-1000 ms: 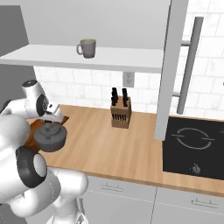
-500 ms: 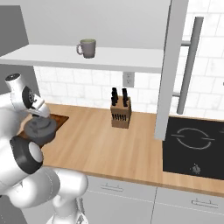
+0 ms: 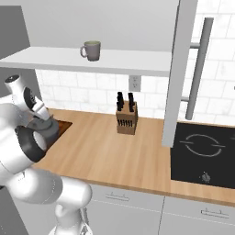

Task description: Pick the kettle from the counter and place it on the tray. Then pick the mug from the cabinet and place it on the tray. Then close the cabinet doors.

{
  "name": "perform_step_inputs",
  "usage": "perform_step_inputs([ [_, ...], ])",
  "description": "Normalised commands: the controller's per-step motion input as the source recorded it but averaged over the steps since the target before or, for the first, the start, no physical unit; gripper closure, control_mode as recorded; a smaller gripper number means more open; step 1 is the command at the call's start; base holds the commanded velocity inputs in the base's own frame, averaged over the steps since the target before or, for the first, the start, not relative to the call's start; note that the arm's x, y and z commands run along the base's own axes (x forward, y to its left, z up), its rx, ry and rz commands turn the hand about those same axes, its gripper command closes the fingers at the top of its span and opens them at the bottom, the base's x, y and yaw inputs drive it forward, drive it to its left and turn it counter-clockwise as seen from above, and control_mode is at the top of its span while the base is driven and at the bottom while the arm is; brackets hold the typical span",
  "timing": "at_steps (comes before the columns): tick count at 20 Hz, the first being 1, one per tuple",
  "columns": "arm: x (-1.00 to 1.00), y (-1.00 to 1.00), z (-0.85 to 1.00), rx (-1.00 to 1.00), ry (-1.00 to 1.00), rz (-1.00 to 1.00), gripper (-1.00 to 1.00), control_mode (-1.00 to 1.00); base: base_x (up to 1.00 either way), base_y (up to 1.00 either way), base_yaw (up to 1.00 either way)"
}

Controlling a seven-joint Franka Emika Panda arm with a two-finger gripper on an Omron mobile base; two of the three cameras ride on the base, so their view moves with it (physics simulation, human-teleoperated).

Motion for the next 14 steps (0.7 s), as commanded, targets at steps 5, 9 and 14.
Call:
perform_step_inputs([
  [5,0.27,0.14,-0.09,0.00,-0.06,-0.07,1.00,-1.00,0.00,0.00,0.00],
  [9,0.23,0.04,-0.16,0.00,0.00,-0.05,1.00,-1.00,0.00,0.00,0.00],
  [14,0.27,0.00,-0.10,0.00,0.00,-0.04,1.00,-1.00,0.00,0.00,0.00],
])
